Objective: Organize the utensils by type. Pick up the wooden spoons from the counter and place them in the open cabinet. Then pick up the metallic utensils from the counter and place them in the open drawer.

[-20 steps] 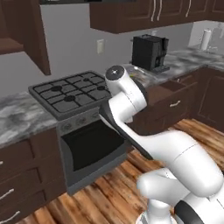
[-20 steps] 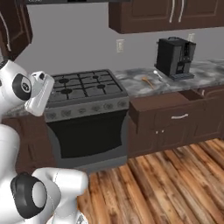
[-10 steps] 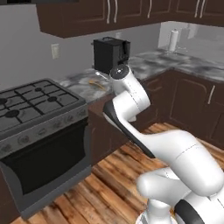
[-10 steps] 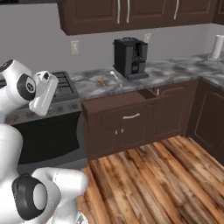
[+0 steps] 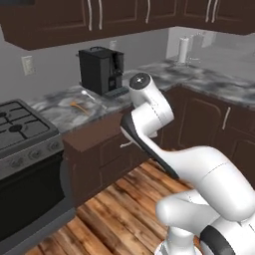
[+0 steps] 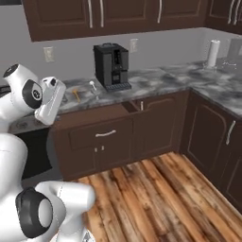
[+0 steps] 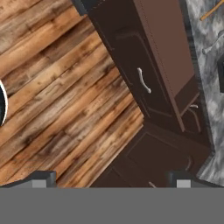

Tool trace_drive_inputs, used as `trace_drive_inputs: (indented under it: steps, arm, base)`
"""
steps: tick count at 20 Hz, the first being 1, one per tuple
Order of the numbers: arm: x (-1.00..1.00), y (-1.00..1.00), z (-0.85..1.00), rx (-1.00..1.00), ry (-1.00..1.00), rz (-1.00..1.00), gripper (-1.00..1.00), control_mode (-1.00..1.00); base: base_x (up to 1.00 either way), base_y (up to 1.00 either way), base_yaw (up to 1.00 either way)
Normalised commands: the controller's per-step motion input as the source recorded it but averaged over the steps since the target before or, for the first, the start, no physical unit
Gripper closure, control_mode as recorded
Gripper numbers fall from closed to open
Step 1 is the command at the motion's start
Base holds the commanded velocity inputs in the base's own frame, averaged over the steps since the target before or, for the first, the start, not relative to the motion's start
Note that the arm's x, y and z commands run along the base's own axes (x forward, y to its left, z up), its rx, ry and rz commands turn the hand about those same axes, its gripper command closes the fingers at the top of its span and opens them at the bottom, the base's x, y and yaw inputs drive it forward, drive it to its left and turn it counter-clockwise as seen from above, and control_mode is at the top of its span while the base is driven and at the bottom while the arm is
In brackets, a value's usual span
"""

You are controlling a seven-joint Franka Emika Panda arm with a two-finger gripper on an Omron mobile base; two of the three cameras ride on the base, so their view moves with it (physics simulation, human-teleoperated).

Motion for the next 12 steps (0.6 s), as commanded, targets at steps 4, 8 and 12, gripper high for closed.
trace_drive_inputs:
  steps: [4,8,12]
  arm:
    - [0.00,0.00,0.00,0.00,0.00,0.00,-1.00,1.00]
    - [0.00,0.00,0.00,0.00,0.00,0.00,-1.00,1.00]
    - [0.00,0.00,0.00,0.00,0.00,0.00,-1.00,1.00]
  base:
    - [0.15,-0.41,0.28]
    - [0.15,-0.22,0.39]
    - [0.55,-0.28,0.38]
